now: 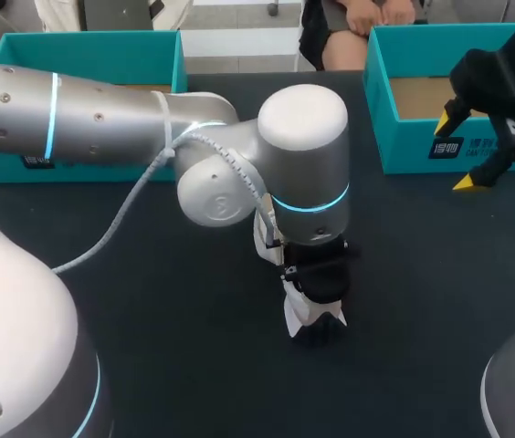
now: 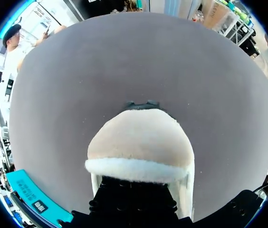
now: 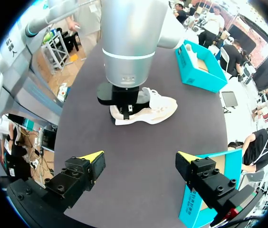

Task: Take the shoe out of the shoebox, open the shoe tongue, remove and reinsert the insole, then place the shoe into the shoebox

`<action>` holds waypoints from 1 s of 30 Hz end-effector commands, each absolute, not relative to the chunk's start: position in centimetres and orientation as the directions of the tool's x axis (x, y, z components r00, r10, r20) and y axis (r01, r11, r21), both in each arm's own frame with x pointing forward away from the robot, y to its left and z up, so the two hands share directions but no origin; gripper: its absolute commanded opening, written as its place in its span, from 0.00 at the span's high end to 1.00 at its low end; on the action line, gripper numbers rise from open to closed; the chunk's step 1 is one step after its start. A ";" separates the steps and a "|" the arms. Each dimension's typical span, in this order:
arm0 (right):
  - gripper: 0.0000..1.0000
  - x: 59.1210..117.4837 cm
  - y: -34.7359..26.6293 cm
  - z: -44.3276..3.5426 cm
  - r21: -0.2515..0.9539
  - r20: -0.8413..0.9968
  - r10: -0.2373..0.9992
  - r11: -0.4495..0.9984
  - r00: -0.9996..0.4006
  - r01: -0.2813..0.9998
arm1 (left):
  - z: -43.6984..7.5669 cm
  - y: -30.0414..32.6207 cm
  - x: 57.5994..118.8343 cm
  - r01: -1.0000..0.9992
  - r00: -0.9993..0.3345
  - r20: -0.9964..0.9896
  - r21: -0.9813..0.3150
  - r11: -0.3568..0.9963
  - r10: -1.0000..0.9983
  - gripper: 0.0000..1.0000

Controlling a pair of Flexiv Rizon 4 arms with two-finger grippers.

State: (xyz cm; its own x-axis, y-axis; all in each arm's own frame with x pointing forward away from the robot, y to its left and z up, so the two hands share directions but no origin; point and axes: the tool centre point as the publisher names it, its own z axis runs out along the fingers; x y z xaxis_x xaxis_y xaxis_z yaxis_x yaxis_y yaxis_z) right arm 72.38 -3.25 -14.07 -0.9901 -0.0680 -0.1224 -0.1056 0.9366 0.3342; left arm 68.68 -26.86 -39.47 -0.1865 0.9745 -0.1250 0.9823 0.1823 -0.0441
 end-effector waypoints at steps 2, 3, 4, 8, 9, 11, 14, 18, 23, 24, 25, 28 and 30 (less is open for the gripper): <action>0.00 72.6 -3.1 -14.1 0.331 -0.118 -0.069 0.938 -0.991 -0.104 | -37.2 -25.3 69.2 0.980 -0.194 -0.138 0.003 0.197 0.971 1.00; 0.00 72.6 -3.1 -14.1 0.331 -0.118 -0.069 0.938 -0.991 -0.104 | -37.3 -25.2 69.5 0.978 -0.202 -0.135 0.021 0.206 0.970 1.00; 0.00 72.6 -3.1 -14.1 0.331 -0.118 -0.069 0.938 -0.991 -0.104 | -37.5 -25.3 69.7 0.976 -0.208 -0.131 0.038 0.215 0.969 1.00; 0.00 72.6 -3.1 -14.1 0.331 -0.118 -0.069 0.938 -0.991 -0.104 | -38.7 -25.4 70.4 0.966 -0.240 -0.099 0.078 0.248 0.966 1.00; 0.00 72.6 -3.1 -14.1 0.331 -0.118 -0.069 0.938 -0.991 -0.104 | -39.0 -25.4 70.5 0.962 -0.249 -0.091 0.087 0.257 0.964 1.00; 0.00 72.6 -3.1 -14.1 0.331 -0.118 -0.069 0.938 -0.991 -0.104 | -39.9 -25.5 70.6 0.954 -0.271 -0.080 0.113 0.278 0.959 1.00; 0.00 72.6 -3.1 -14.1 0.331 -0.118 -0.069 0.938 -0.991 -0.104 | -40.9 -25.6 70.5 0.947 -0.280 -0.068 0.142 0.287 0.958 1.00; 0.00 72.6 -3.1 -14.1 0.331 -0.118 -0.069 0.938 -0.991 -0.104 | -40.4 -25.4 70.4 0.945 -0.277 -0.077 0.161 0.286 0.958 1.00; 0.00 72.6 -3.1 -14.1 0.331 -0.118 -0.069 0.938 -0.991 -0.104 | -38.1 -24.9 70.8 0.923 -0.295 -0.115 0.224 0.314 0.948 1.00; 0.00 72.6 -3.1 -14.1 0.331 -0.118 -0.069 0.938 -0.991 -0.104 | -37.7 -24.9 70.9 0.918 -0.304 -0.118 0.231 0.324 0.945 1.00; 0.00 72.6 -3.1 -14.1 0.331 -0.118 -0.069 0.938 -0.991 -0.104 | -37.3 -24.8 71.1 0.910 -0.313 -0.128 0.244 0.336 0.941 1.00; 0.00 72.6 -3.1 -14.1 0.331 -0.118 -0.069 0.938 -0.991 -0.104 | -36.4 -24.7 71.8 0.889 -0.346 -0.149 0.264 0.374 0.926 1.00; 0.00 72.6 -3.1 -14.1 0.331 -0.118 -0.069 0.938 -0.991 -0.104 | -36.1 -24.6 72.3 0.869 -0.366 -0.163 0.293 0.399 0.916 0.98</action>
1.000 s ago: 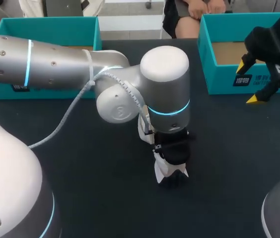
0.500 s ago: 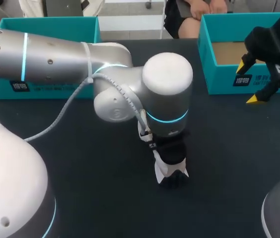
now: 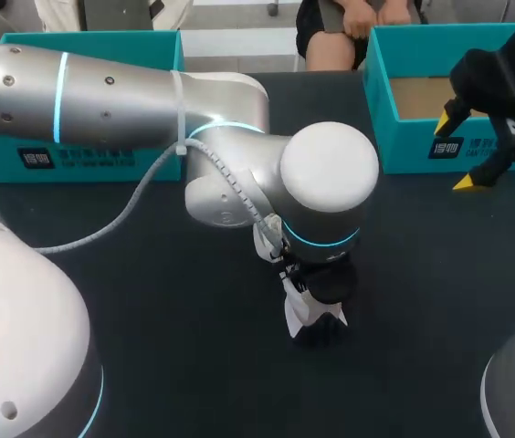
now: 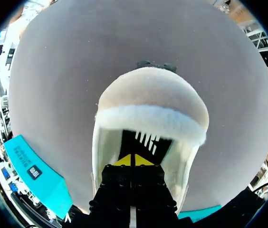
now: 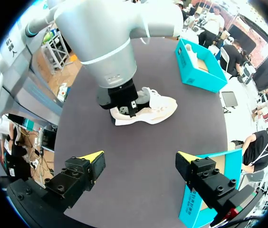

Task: Take the shoe out of the shoebox, open the shoe tongue, remove and reinsert the insole, then place the shoe into the shoebox

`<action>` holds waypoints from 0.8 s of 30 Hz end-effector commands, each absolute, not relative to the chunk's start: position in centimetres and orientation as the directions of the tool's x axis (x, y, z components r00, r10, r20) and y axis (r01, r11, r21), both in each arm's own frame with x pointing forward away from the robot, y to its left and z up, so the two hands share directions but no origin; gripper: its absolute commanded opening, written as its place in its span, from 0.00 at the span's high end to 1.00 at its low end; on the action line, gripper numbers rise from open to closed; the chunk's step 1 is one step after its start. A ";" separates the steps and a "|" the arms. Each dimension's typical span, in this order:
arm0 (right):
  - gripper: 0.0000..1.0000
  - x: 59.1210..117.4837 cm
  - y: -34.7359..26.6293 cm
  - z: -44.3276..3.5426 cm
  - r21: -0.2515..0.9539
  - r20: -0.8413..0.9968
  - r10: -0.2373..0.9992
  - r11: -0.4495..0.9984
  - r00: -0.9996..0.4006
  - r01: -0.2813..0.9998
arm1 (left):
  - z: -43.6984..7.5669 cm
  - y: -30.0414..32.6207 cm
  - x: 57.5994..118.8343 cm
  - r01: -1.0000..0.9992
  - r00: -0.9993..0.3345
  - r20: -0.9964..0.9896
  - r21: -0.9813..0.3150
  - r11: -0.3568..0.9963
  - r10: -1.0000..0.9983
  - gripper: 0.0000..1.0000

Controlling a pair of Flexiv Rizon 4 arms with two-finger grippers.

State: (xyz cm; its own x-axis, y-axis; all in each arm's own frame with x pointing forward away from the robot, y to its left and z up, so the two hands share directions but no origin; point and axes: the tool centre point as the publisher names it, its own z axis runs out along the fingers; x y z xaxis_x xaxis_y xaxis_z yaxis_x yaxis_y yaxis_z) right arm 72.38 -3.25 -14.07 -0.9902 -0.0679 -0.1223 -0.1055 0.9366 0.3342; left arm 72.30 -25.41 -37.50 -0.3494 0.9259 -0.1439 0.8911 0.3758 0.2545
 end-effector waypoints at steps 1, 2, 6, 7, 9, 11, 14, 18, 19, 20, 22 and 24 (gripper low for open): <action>0.00 72.6 -3.1 -14.1 0.331 -0.118 -0.069 0.938 -0.991 -0.104 | -35.9 -24.5 72.7 0.865 -0.373 -0.169 0.292 0.408 0.912 0.83; 0.00 72.6 -3.1 -14.1 0.331 -0.118 -0.069 0.938 -0.991 -0.104 | -35.8 -24.5 73.0 0.861 -0.380 -0.173 0.292 0.416 0.909 0.84; 0.00 72.6 -3.1 -14.1 0.331 -0.118 -0.069 0.938 -0.991 -0.104 | -35.5 -24.4 74.0 0.857 -0.392 -0.170 0.289 0.426 0.904 0.80; 0.00 72.6 -3.1 -14.1 0.331 -0.118 -0.069 0.938 -0.991 -0.104 | -35.4 -24.3 74.2 0.859 -0.391 -0.166 0.286 0.424 0.905 0.76; 0.00 72.6 -3.1 -14.1 0.331 -0.118 -0.069 0.938 -0.991 -0.104 | -35.3 -24.2 74.2 0.864 -0.376 -0.150 0.301 0.404 0.914 0.57; 0.00 72.6 -3.1 -14.1 0.331 -0.118 -0.069 0.938 -0.991 -0.104 | -35.0 -24.0 74.1 0.874 -0.358 -0.140 0.299 0.384 0.923 0.11; 0.00 72.6 -3.1 -14.1 0.331 -0.118 -0.069 0.938 -0.991 -0.104 | -34.6 -23.8 73.8 0.892 -0.318 -0.120 0.297 0.340 0.941 0.00; 0.00 72.6 -3.1 -14.1 0.331 -0.118 -0.069 0.938 -0.991 -0.104 | -34.8 -23.9 73.7 0.907 -0.265 -0.066 0.322 0.272 0.962 0.00; 0.00 72.6 -3.1 -14.1 0.331 -0.118 -0.069 0.938 -0.991 -0.104 | -34.9 -23.9 73.7 0.907 -0.257 -0.050 0.333 0.259 0.965 0.00; 0.00 72.6 -3.1 -14.1 0.331 -0.118 -0.069 0.938 -0.991 -0.104 | -35.0 -23.9 73.6 0.906 -0.244 -0.036 0.349 0.241 0.969 0.00; 0.00 72.6 -3.1 -14.1 0.331 -0.118 -0.069 0.938 -0.991 -0.104 | -35.2 -23.9 73.5 0.914 -0.214 -0.014 0.351 0.205 0.977 0.00; 0.00 72.6 -3.1 -14.1 0.331 -0.118 -0.069 0.938 -0.991 -0.104 | -35.3 -23.8 73.3 0.909 -0.196 -0.004 0.374 0.184 0.981 0.00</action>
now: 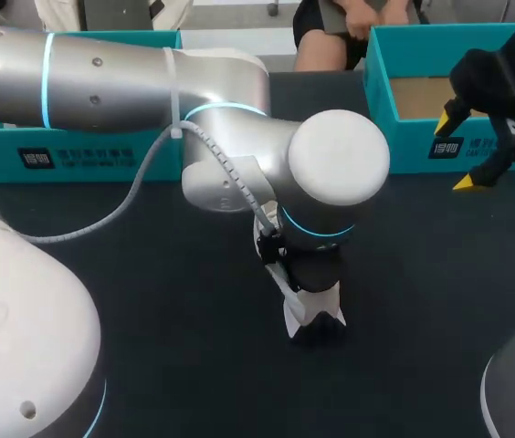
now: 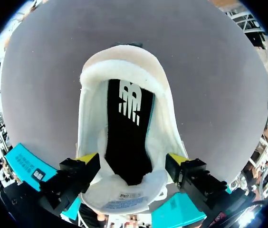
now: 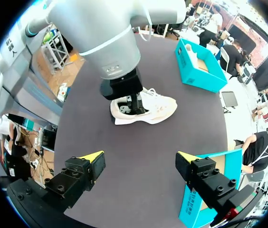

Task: Take the shoe out of the shoebox, open the shoe tongue, remove and reinsert the insole, then place the shoe into the shoebox

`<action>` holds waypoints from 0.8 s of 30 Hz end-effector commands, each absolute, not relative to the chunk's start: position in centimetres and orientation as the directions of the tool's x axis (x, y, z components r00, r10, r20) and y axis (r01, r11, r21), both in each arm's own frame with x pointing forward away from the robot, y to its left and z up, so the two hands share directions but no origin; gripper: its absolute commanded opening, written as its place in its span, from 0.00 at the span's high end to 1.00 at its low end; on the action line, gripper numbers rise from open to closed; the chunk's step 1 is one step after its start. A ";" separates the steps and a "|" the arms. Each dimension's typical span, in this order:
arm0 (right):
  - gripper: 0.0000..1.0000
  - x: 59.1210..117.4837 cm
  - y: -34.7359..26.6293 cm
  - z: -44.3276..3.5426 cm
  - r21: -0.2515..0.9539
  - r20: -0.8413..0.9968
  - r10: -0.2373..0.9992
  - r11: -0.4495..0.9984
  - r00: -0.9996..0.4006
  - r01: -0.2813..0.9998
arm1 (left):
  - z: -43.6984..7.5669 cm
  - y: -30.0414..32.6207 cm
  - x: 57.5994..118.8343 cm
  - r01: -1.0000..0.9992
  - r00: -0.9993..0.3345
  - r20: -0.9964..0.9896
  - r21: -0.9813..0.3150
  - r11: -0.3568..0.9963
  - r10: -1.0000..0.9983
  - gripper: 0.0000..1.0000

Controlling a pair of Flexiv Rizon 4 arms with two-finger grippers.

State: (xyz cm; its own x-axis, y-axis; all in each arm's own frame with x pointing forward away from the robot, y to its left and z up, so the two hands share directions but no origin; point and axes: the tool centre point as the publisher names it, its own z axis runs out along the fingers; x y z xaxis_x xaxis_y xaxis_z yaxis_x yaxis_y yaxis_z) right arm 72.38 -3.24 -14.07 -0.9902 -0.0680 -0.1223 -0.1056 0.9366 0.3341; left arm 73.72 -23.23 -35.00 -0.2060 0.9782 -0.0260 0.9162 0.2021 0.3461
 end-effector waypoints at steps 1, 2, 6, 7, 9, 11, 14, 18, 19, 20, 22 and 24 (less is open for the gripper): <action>0.00 72.6 -3.1 -14.1 0.331 -0.118 -0.069 0.938 -0.991 -0.104 | -35.3 -23.8 73.4 0.908 -0.201 -0.003 0.376 0.187 0.980 0.00; 0.00 72.6 -3.1 -14.1 0.331 -0.118 -0.069 0.938 -0.991 -0.104 | -35.3 -23.9 73.4 0.908 -0.201 -0.003 0.375 0.187 0.980 0.00; 0.00 72.6 -3.1 -14.1 0.331 -0.118 -0.069 0.938 -0.991 -0.104 | -34.6 -23.9 73.7 0.905 -0.213 -0.023 0.372 0.206 0.977 0.00; 0.00 72.6 -3.1 -14.1 0.331 -0.118 -0.069 0.938 -0.991 -0.104 | -34.4 -23.9 73.7 0.902 -0.218 -0.030 0.374 0.213 0.976 0.00; 0.00 72.6 -3.1 -14.1 0.331 -0.118 -0.069 0.938 -0.991 -0.104 | -33.8 -23.7 73.8 0.912 -0.210 -0.044 0.350 0.212 0.977 0.00; 0.00 72.6 -3.1 -14.1 0.331 -0.118 -0.069 0.938 -0.991 -0.104 | -33.3 -23.6 73.9 0.905 -0.222 -0.056 0.360 0.227 0.973 0.00; 0.00 72.6 -3.1 -14.1 0.331 -0.118 -0.069 0.938 -0.991 -0.104 | -32.4 -23.2 74.4 0.907 -0.232 -0.078 0.344 0.245 0.970 0.00; 0.00 72.6 -3.1 -14.1 0.331 -0.118 -0.069 0.938 -0.991 -0.104 | -31.6 -22.6 75.2 0.888 -0.274 -0.108 0.352 0.294 0.956 0.00; 0.00 72.6 -3.1 -14.1 0.331 -0.118 -0.069 0.938 -0.991 -0.104 | -31.6 -22.5 75.5 0.884 -0.287 -0.109 0.352 0.307 0.952 0.00; 0.00 72.6 -3.1 -14.1 0.331 -0.118 -0.069 0.938 -0.991 -0.104 | -31.6 -22.4 75.9 0.880 -0.296 -0.110 0.354 0.315 0.949 0.00; 0.00 72.6 -3.1 -14.1 0.331 -0.118 -0.069 0.938 -0.991 -0.104 | -31.8 -22.4 76.3 0.868 -0.327 -0.112 0.357 0.345 0.938 0.00; 0.00 72.6 -3.1 -14.1 0.331 -0.118 -0.069 0.938 -0.991 -0.104 | -31.9 -22.4 76.4 0.869 -0.343 -0.113 0.338 0.360 0.933 0.29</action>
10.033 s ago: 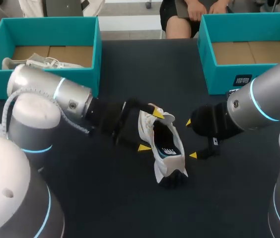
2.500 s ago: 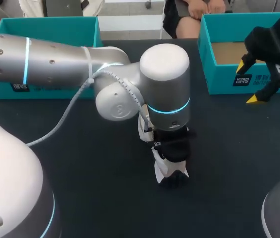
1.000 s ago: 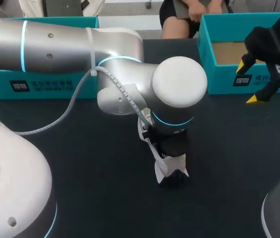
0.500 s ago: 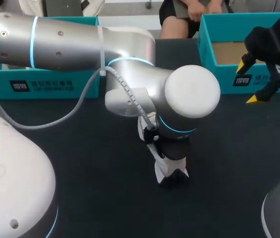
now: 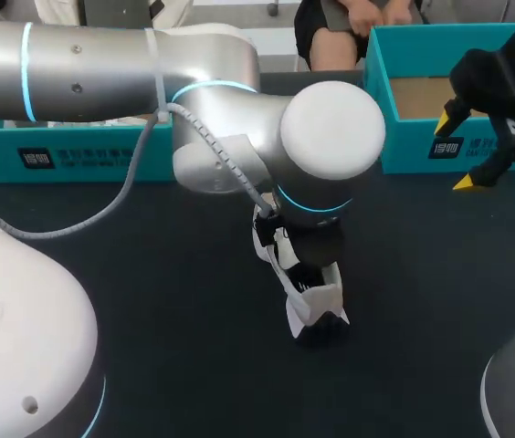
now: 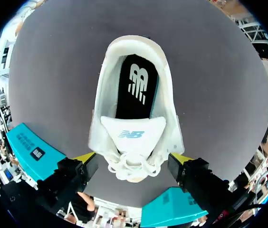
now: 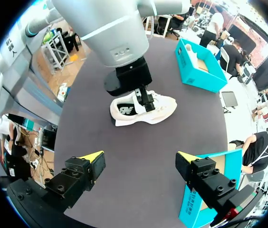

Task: Take the shoe out of the shoebox, open the shoe tongue, remove and reinsert the insole, then place the shoe into the shoebox

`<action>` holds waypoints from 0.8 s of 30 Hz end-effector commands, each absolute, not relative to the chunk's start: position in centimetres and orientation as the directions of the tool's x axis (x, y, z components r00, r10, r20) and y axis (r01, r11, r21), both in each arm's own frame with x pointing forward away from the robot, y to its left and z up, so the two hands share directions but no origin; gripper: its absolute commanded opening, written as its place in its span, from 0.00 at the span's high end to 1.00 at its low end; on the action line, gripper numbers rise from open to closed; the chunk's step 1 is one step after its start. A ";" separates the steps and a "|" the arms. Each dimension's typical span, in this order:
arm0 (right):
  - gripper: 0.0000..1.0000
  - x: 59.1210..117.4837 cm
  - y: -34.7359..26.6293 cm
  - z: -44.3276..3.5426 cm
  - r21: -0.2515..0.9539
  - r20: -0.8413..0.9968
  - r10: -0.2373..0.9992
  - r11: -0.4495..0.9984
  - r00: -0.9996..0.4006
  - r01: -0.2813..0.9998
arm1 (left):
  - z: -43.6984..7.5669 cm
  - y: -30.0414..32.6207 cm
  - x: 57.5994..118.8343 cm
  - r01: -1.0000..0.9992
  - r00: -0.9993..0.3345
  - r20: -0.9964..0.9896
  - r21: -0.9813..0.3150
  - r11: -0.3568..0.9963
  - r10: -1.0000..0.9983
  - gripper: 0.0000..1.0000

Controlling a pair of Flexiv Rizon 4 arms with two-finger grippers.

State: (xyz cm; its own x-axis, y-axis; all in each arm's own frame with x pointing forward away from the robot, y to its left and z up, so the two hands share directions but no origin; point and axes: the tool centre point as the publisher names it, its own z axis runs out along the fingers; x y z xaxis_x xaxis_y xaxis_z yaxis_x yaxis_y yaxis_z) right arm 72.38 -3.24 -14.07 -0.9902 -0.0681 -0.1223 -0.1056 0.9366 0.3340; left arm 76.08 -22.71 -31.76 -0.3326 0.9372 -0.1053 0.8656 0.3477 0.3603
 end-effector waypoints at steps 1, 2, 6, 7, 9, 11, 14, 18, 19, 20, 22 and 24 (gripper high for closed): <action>0.00 72.6 -3.1 -14.1 0.331 -0.118 -0.069 0.938 -0.991 -0.104 | -31.8 -22.4 76.2 0.871 -0.343 -0.115 0.333 0.362 0.932 0.42; 0.00 72.6 -3.1 -14.1 0.331 -0.118 -0.069 0.938 -0.991 -0.104 | -31.8 -22.3 75.9 0.874 -0.334 -0.119 0.333 0.355 0.935 0.53; 0.00 72.6 -3.1 -14.1 0.331 -0.118 -0.069 0.938 -0.991 -0.104 | -31.7 -22.4 75.1 0.875 -0.328 -0.137 0.328 0.355 0.935 0.57; 0.00 72.6 -3.1 -14.1 0.331 -0.118 -0.069 0.938 -0.991 -0.104 | -31.7 -22.5 75.0 0.880 -0.328 -0.138 0.317 0.355 0.935 0.58; 0.00 72.6 -3.1 -14.1 0.331 -0.118 -0.069 0.938 -0.991 -0.104 | -32.0 -22.6 74.7 0.885 -0.325 -0.135 0.307 0.351 0.936 0.61; 0.00 72.6 -3.1 -14.1 0.331 -0.118 -0.069 0.938 -0.991 -0.104 | -32.4 -22.7 74.4 0.890 -0.319 -0.139 0.296 0.347 0.937 0.63; 0.00 72.6 -3.1 -14.1 0.331 -0.118 -0.069 0.938 -0.991 -0.104 | -33.1 -22.9 73.9 0.901 -0.305 -0.126 0.281 0.329 0.944 0.64; 0.00 72.6 -3.1 -14.1 0.331 -0.118 -0.069 0.938 -0.991 -0.104 | -33.7 -23.2 73.6 0.909 -0.300 -0.125 0.265 0.323 0.946 0.64; 0.00 72.6 -3.1 -14.1 0.331 -0.118 -0.069 0.938 -0.991 -0.104 | -33.8 -23.3 73.5 0.910 -0.299 -0.124 0.259 0.322 0.946 0.63; 0.00 72.6 -3.1 -14.1 0.331 -0.118 -0.069 0.938 -0.991 -0.104 | -33.9 -23.4 73.5 0.911 -0.298 -0.123 0.258 0.321 0.946 0.63; 0.00 72.6 -3.1 -14.1 0.331 -0.118 -0.069 0.938 -0.991 -0.104 | -34.1 -23.6 73.5 0.915 -0.298 -0.125 0.244 0.320 0.947 0.62; 0.00 72.6 -3.1 -14.1 0.331 -0.118 -0.069 0.938 -0.991 -0.104 | -34.2 -23.8 73.4 0.914 -0.298 -0.121 0.250 0.320 0.947 0.64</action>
